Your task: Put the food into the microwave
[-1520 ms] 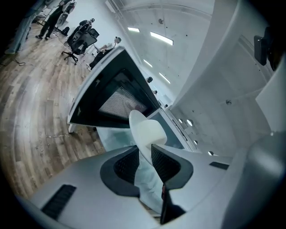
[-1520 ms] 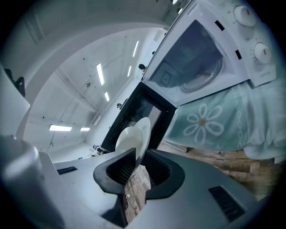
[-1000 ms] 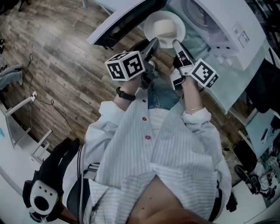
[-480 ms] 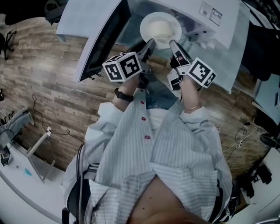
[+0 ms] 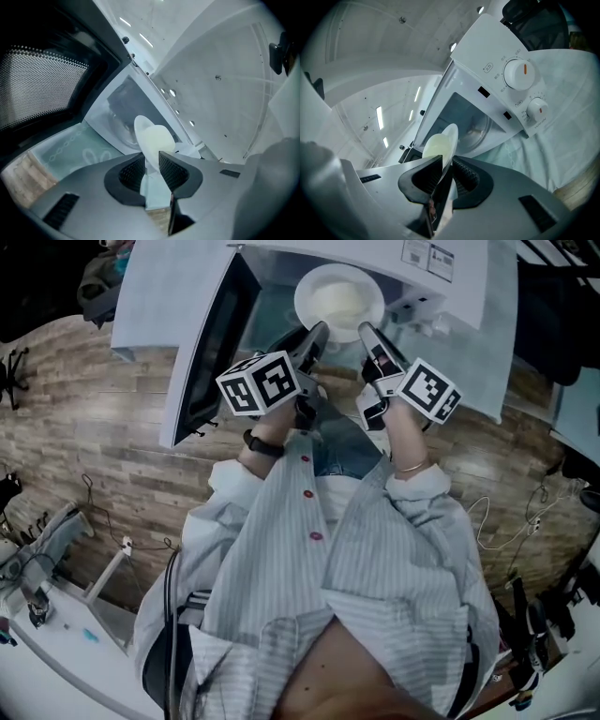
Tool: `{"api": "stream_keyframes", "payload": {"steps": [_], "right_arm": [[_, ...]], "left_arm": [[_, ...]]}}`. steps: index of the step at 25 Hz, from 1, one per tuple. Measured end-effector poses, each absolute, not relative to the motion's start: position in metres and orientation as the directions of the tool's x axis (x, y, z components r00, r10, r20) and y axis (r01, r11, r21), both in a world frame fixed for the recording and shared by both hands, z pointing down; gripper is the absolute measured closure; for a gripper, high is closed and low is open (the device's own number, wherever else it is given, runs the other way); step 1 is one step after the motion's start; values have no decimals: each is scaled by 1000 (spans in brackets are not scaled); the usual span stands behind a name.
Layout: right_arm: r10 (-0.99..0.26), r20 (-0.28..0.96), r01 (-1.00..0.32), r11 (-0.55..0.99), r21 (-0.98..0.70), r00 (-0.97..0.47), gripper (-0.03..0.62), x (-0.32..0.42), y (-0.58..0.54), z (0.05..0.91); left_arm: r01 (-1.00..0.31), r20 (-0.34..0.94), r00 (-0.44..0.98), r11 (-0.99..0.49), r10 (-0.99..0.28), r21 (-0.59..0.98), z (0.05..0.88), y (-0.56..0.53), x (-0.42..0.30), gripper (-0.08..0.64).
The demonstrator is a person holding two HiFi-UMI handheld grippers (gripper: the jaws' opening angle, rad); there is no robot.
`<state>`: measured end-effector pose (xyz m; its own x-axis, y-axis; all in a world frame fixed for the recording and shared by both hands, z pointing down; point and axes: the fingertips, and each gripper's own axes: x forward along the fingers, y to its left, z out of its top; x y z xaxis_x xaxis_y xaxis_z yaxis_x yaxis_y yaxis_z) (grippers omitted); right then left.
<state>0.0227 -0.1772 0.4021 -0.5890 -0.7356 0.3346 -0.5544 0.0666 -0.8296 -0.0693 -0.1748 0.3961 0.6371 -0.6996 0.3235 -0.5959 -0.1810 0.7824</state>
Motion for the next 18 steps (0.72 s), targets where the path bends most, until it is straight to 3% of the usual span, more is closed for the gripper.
{"api": "stream_keyframes", "payload": {"steps": [18], "right_arm": [[-759,390,-578,-23,-816,-521,512,30,-216,468]], "left_arm": [[-632,399,646,-163,-651,757,461,-219,-64,471]]}}
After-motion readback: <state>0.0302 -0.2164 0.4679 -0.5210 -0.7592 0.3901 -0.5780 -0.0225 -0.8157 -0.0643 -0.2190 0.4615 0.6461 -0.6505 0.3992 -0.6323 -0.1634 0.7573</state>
